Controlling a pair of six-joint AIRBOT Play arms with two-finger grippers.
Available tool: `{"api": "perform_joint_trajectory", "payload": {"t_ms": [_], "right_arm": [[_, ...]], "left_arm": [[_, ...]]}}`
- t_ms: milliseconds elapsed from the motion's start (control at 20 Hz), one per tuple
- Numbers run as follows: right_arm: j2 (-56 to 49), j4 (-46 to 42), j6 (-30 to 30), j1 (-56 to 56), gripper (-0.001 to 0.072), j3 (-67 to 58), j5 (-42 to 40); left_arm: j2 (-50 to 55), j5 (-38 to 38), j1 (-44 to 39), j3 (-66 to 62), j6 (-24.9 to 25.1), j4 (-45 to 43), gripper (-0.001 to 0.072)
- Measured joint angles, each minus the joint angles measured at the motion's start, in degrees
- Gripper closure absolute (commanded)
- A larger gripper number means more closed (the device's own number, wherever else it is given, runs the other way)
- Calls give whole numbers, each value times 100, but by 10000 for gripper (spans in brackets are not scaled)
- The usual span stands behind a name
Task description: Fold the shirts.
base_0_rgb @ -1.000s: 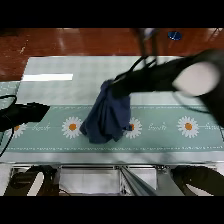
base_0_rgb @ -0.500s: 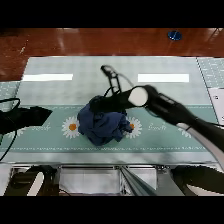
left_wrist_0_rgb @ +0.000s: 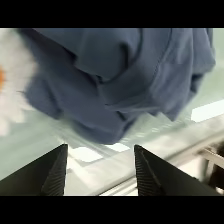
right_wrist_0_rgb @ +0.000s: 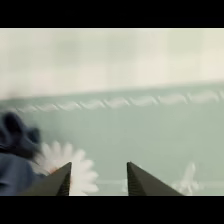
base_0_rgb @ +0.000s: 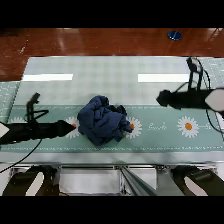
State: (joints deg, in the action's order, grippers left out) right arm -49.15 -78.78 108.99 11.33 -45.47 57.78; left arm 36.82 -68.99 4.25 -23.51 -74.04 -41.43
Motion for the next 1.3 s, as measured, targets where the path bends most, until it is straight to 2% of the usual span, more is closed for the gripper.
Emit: {"api": "perform_joint_trajectory", "payload": {"t_ms": [200,400,450,500,550,700,850,1200,1300], "right_arm": [[468,442,151,-238,307,1165,-254],[597,765,162,-297,306,1598,-557],[610,800,153,-275,306,1644,-612],[614,820,111,-221,306,1676,-629],[605,857,48,-120,307,1700,-664],[343,916,-52,223,307,1740,-765],[-227,1296,-289,402,307,1753,-883],[-1888,3836,-2341,791,308,1515,-1294],[-2304,4282,-2750,962,308,1248,-1344]], "left_arm": [[883,507,-118,358,1263,1316,201],[1718,1233,-715,356,2006,1871,204],[1893,1399,-901,282,2177,1993,311],[2068,1582,-1075,164,2339,2140,626],[2210,1681,-1198,31,2459,2203,684],[2476,1633,-1303,-461,2682,2293,685],[2575,1213,-1084,-892,2774,2105,685],[2629,542,-667,-1176,2804,1941,685],[2632,466,-638,-1196,2809,1921,685]]}}
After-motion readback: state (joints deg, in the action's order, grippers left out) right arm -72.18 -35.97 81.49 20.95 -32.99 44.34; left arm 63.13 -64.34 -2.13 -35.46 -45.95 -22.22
